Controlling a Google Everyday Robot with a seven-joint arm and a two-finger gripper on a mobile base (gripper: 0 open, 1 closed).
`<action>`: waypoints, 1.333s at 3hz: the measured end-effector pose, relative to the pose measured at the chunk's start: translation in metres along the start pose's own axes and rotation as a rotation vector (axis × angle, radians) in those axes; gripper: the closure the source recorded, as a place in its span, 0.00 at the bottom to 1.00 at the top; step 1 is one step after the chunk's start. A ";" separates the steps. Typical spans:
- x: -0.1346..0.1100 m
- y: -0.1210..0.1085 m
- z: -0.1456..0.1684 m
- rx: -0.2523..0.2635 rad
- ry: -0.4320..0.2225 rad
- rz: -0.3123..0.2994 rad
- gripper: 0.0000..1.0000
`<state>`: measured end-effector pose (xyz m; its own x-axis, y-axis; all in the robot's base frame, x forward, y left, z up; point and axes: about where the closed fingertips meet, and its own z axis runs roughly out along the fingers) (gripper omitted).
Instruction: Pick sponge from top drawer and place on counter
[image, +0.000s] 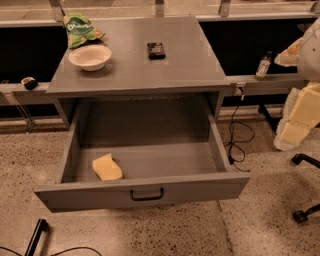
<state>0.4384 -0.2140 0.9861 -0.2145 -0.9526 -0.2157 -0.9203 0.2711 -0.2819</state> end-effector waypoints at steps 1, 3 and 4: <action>0.000 0.000 0.000 0.000 0.000 0.000 0.00; -0.088 0.041 0.037 -0.051 -0.014 -0.274 0.00; -0.184 0.096 0.082 -0.067 -0.013 -0.532 0.00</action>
Offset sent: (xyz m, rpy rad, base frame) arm -0.0007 0.0453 -0.0428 -0.0783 0.1147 0.1690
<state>0.4164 -0.0012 0.9218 0.2908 -0.9542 -0.0709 -0.9199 -0.2584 -0.2951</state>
